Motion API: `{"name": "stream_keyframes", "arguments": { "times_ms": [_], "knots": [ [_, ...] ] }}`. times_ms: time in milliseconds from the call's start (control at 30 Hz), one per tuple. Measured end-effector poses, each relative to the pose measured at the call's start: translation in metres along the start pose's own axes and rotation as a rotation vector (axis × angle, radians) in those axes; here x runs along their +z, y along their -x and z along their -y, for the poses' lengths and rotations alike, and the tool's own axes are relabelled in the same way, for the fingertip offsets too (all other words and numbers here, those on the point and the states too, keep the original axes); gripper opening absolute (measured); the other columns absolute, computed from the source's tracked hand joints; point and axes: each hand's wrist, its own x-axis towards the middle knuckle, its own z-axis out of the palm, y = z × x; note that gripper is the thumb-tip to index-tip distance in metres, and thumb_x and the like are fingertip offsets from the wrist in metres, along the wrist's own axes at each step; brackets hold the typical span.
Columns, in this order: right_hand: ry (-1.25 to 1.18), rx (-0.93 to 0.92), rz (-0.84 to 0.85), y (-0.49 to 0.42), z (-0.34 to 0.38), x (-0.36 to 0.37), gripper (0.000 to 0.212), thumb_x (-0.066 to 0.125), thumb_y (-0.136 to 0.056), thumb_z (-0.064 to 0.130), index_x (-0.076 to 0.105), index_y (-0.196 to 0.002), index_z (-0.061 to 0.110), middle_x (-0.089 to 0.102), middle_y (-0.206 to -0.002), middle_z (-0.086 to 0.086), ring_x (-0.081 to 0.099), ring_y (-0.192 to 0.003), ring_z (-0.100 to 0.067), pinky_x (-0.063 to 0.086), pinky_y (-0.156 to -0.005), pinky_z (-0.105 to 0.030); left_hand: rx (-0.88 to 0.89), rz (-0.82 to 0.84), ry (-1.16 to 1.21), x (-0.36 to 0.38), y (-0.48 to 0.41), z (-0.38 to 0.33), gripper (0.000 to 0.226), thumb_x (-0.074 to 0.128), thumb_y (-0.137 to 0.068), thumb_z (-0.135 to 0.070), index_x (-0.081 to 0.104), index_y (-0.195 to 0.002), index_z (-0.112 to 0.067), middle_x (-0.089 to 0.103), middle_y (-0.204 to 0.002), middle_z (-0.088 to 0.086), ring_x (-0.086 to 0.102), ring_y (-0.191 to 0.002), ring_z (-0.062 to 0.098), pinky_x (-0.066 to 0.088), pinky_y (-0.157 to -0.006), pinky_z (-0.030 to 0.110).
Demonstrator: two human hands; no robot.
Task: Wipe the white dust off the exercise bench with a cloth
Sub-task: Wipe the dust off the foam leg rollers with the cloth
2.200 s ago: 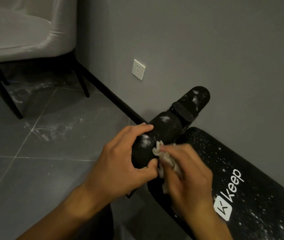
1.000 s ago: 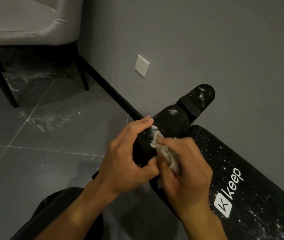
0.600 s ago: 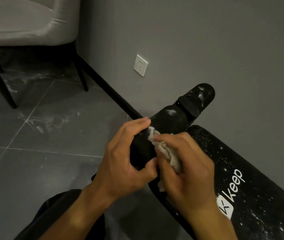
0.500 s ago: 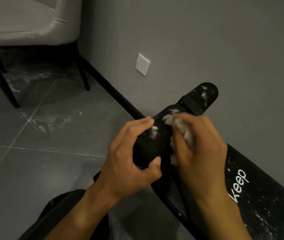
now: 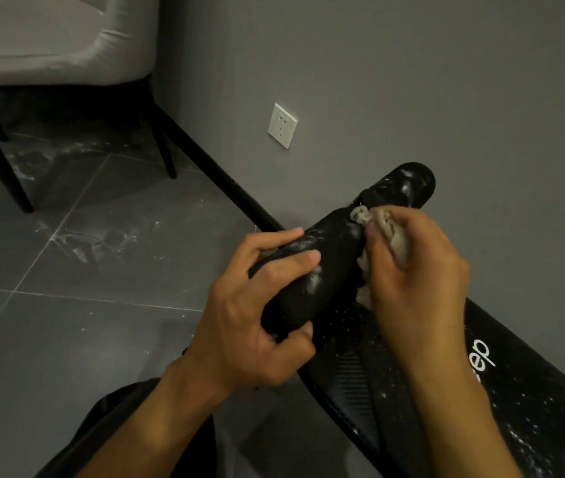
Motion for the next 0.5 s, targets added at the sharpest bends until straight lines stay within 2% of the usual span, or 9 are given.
{"name": "stream_keyframes", "arguments": {
  "times_ms": [167, 233, 367, 500],
  "knots": [
    [-0.115, -0.192, 0.077, 0.035, 0.008, -0.002, 0.018, 0.060, -0.097, 0.021, 0.069, -0.109, 0.012, 0.064, -0.096, 0.004, 0.063, -0.080, -0.005, 0.047, -0.069, -0.013, 0.017, 0.001, 0.031, -0.001, -0.001, 0.002, 0.056, 0.066, -0.069, -0.022, 0.059, -0.124, -0.014, 0.055, -0.132, 0.025, 0.061, -0.121, 0.025, 0.054, -0.093, 0.029],
    [-0.093, -0.147, 0.048, 0.024, 0.004, -0.001, 0.018, 0.060, -0.098, 0.025, 0.069, -0.109, 0.015, 0.063, -0.097, 0.005, 0.064, -0.078, -0.005, 0.050, -0.066, -0.014, 0.026, 0.001, 0.027, -0.002, -0.002, 0.003, 0.056, 0.065, -0.069, -0.022, 0.060, -0.124, -0.014, 0.055, -0.132, 0.024, 0.061, -0.121, 0.023, 0.053, -0.093, 0.028],
    [0.025, -0.008, -0.032, 0.000, 0.001, 0.004, 0.018, 0.058, -0.098, 0.028, 0.067, -0.112, 0.023, 0.064, -0.098, 0.008, 0.060, -0.087, 0.003, 0.047, -0.076, -0.009, 0.024, 0.009, 0.023, -0.003, -0.004, 0.002, 0.056, 0.065, -0.068, -0.023, 0.059, -0.123, -0.015, 0.055, -0.131, 0.024, 0.059, -0.121, 0.023, 0.052, -0.094, 0.027],
    [-0.084, -0.104, 0.031, 0.030, 0.011, 0.001, 0.015, 0.058, -0.099, 0.023, 0.069, -0.106, 0.016, 0.065, -0.092, 0.007, 0.063, -0.082, -0.003, 0.045, -0.070, -0.008, 0.003, 0.022, 0.050, -0.004, -0.002, 0.001, 0.057, 0.067, -0.069, -0.022, 0.059, -0.125, -0.016, 0.054, -0.133, 0.023, 0.060, -0.122, 0.022, 0.055, -0.092, 0.030]
  ]
}}
